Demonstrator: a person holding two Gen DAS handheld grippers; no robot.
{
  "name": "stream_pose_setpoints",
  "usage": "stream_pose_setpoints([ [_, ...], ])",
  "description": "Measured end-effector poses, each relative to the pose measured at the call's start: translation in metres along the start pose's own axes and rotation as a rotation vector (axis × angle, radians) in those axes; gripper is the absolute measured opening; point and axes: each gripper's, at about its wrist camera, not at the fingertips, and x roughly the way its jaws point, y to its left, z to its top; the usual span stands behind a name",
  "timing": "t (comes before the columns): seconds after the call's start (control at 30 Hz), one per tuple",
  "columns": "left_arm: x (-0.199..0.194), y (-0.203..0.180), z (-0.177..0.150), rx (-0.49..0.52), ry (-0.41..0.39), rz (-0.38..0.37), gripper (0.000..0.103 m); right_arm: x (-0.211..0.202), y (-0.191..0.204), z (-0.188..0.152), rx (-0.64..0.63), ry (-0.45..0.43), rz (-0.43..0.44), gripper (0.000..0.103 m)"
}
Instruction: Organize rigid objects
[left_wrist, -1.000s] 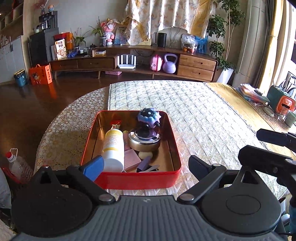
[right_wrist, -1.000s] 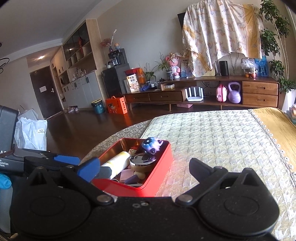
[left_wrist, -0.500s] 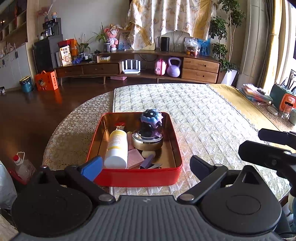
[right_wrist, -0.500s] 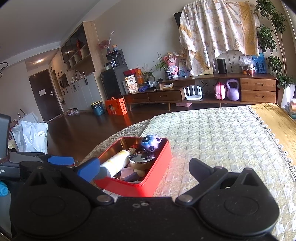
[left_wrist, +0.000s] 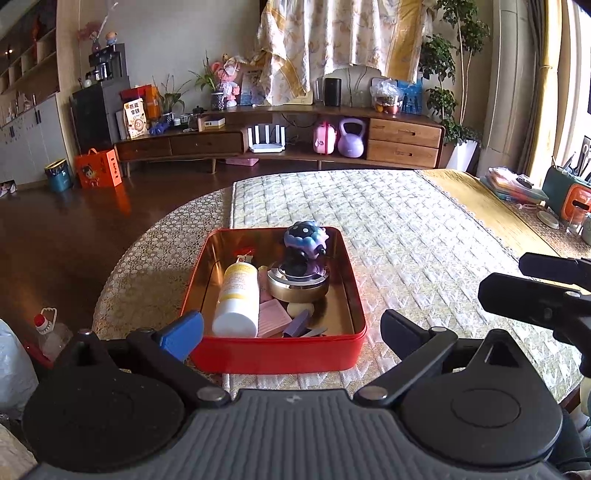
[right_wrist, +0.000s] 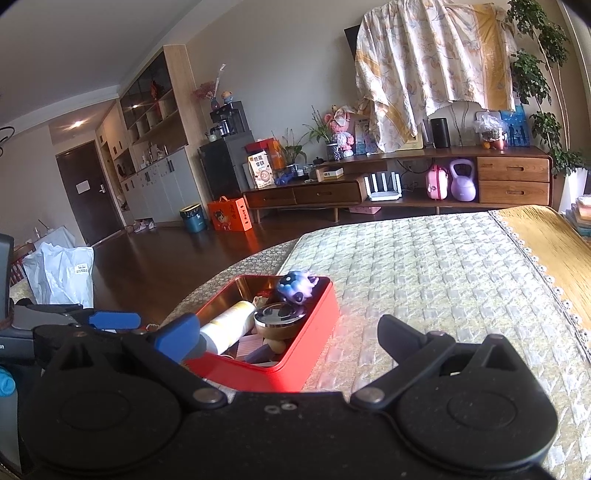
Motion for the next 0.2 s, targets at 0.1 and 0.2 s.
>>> stream_pose_setpoints([
  [0.1,-0.0002,-0.001,-0.0006,0.002,0.0,0.0,0.103,-0.0006,-0.0042,0.0013,0.007,-0.005,-0.011,0.103],
  [0.2,-0.0003,-0.0009,0.0,-0.001,0.003,-0.004,0.103,0.0006,-0.0108,0.0013,0.026,-0.008,-0.035,0.103],
])
